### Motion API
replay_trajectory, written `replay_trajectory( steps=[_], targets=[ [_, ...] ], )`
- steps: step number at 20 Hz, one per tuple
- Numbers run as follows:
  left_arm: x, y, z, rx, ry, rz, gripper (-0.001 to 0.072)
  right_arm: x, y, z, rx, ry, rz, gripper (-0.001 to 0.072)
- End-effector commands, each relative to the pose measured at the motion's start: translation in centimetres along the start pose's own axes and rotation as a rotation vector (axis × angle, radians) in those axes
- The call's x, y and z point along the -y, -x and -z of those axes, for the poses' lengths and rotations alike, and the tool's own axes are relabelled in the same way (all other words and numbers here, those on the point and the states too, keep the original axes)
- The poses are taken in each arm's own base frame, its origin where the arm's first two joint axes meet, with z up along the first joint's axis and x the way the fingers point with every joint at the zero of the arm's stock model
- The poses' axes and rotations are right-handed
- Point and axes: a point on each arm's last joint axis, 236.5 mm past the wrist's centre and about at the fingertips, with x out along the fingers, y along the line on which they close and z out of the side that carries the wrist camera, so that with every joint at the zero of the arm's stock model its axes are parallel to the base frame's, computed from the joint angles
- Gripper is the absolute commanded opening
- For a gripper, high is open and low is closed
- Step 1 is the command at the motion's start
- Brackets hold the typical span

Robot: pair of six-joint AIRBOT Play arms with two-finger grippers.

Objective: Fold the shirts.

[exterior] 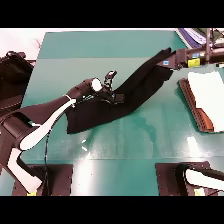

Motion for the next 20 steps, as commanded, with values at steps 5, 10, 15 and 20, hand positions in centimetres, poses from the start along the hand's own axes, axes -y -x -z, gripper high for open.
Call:
replay_trajectory(
  steps=[5,10,15,20],
  targets=[
    [-0.3,3.4,-4.2,0.066,0.009,0.008,0.0029,-7.2,-4.0,1.0,-0.055,0.109,-0.102,0.0021],
    [-5.0,19.2,-11.6,0.289,-0.062,-0.154,0.0029,-13.2,-10.6,2.7,-0.083,0.173,-0.203,0.0022],
    [-7.3,37.3,-13.9,0.606,-0.077,-0.314,0.0030,-19.6,-23.9,7.2,-0.119,0.236,-0.289,0.0065],
    [-6.7,42.2,-12.4,0.665,-0.100,-0.375,0.0030,-21.1,-29.0,11.1,-0.284,0.321,-0.348,0.0501]
  ],
)
